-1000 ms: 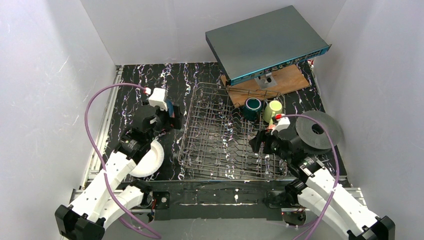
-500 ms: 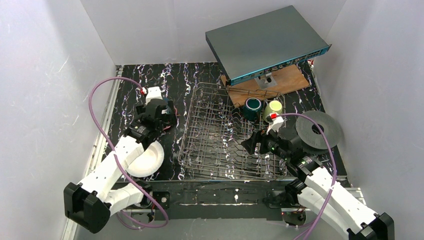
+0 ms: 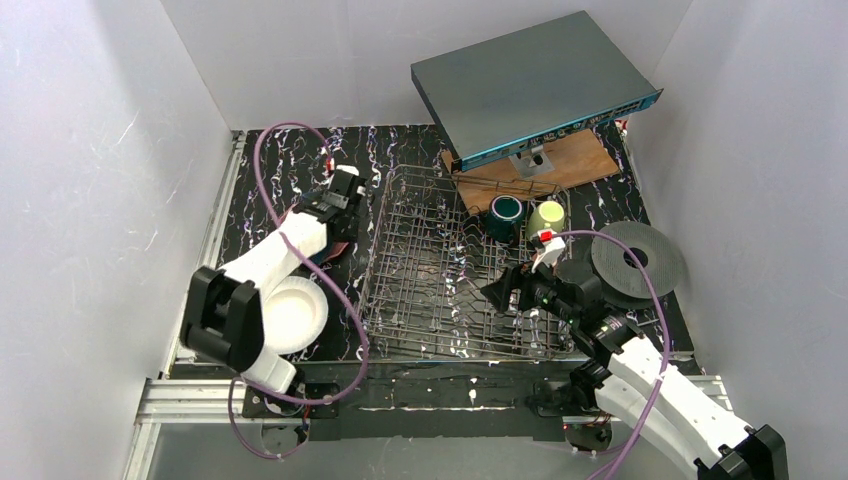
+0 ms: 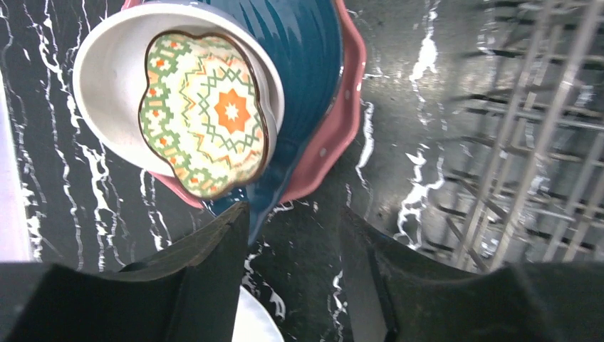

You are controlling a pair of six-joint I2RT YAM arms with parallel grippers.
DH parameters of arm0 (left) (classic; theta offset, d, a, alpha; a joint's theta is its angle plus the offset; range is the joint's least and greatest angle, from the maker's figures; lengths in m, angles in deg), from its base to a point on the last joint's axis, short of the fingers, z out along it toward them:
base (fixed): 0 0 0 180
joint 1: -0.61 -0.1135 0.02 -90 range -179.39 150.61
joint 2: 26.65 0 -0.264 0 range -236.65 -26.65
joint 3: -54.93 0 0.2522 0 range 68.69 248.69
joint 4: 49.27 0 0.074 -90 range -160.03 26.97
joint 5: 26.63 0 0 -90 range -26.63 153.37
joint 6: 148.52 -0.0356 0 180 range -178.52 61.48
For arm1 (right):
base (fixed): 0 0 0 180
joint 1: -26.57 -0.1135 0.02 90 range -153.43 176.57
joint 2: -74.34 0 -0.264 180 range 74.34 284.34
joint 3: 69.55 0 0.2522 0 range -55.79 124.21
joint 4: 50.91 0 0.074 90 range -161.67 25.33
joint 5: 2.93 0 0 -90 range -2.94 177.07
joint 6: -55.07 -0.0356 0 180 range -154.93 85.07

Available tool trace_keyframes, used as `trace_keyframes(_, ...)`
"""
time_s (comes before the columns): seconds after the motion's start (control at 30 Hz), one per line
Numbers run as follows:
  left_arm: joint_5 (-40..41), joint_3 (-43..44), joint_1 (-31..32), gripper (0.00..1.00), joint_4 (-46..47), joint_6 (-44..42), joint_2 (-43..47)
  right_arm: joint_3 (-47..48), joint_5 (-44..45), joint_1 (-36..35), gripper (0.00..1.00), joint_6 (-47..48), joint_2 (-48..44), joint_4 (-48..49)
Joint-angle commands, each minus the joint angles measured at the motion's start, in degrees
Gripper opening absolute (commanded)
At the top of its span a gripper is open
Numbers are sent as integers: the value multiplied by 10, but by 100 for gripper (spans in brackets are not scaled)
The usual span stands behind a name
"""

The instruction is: Load the mixed dishes into the dish rack

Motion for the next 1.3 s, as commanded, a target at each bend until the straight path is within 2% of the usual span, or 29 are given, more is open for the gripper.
trace_keyframes(0.0,61,62,-11,42,-23,-74,-70,-2,-1,-1,92,5,-19,28)
trace_keyframes(0.1,99,81,-20,35,-22,-96,-105,-2,-5,-1,92,4,-19,25)
trace_keyframes(0.27,49,70,-36,35,16,-112,-108,6,-19,-1,92,3,-6,21)
trace_keyframes(0.57,29,87,-39,27,-7,-96,-148,43,-17,-1,92,11,13,-16)
trace_keyframes(0.77,0,121,-39,15,-38,-92,-181,74,-8,-1,92,23,17,-58)
trace_keyframes(0.87,8,139,-39,0,-54,-100,-187,89,-7,-1,93,25,15,-72)
trace_keyframes(1.03,-3,122,-37,0,-48,-100,-120,110,-25,-2,95,4,21,-82)
trace_keyframes(1.27,-57,57,-32,0,-16,-89,31,126,-44,-5,98,-27,47,-87)
